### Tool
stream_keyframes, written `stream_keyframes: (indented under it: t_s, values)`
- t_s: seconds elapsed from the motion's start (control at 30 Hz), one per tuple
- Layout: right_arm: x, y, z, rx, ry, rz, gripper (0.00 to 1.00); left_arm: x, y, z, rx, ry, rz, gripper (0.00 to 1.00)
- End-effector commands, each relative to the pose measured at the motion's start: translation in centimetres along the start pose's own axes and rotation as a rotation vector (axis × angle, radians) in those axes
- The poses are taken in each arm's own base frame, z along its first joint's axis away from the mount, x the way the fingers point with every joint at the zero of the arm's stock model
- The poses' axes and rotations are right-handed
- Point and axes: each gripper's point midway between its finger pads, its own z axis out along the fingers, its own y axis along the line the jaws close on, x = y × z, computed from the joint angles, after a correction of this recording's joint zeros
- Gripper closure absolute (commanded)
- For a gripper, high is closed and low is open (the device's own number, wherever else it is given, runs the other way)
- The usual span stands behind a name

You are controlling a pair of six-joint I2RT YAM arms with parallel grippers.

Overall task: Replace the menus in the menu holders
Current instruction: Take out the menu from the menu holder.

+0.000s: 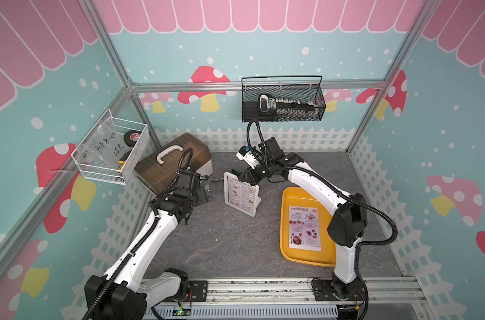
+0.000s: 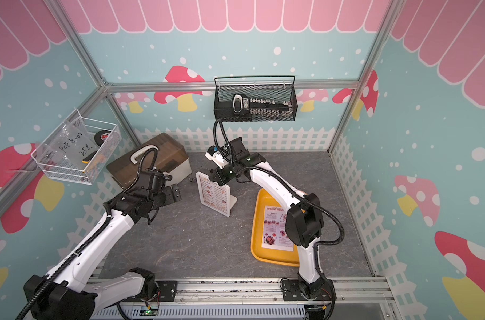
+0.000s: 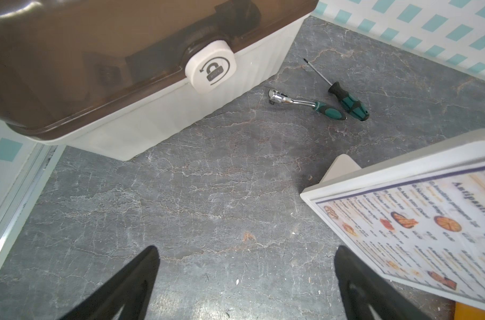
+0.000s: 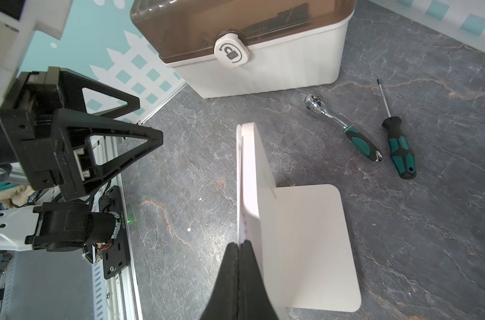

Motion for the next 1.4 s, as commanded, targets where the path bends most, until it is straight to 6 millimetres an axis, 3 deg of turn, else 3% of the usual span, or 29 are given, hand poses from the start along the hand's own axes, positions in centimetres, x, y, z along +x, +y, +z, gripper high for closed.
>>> stream_keyframes:
  t_s: [0.0, 0.2, 0.57, 0.7, 1.07, 1.3, 1.37]
  values:
    - [-2.9, 1.5, -2.7, -0.012, -0.085, -0.058, 1.0, -1.1, 0.0, -1.1, 0.0, -0.036, 0.002, 0.01]
    - [-2.0, 0.3, -1.9, -0.006, -0.058, -0.021, 1.0, -1.3, -0.2, -1.2, 0.002, -0.038, 0.005, 0.01]
    - [-2.4, 0.1, -2.2, -0.004, -0.072, -0.011, 1.0, -1.6, -0.4, -1.1, 0.005, -0.037, 0.005, 0.01]
    - [-2.0, -0.1, -2.0, -0.004, -0.063, -0.006, 0.92, -1.6, -0.4, -1.1, 0.004, -0.037, 0.005, 0.01]
    - [-1.8, -0.3, -2.1, -0.001, -0.062, -0.005, 1.0, -1.5, -0.3, -1.1, 0.001, -0.038, 0.002, 0.01]
    - [-4.7, -0.5, -4.9, 0.075, -0.142, -0.052, 1.0, -2.1, -0.1, -1.6, -0.009, -0.06, -0.004, 0.01]
    - [-6.1, 0.4, -7.2, 0.101, -0.192, -0.085, 1.0, -2.4, -0.1, -1.7, -0.013, -0.069, -0.007, 0.01]
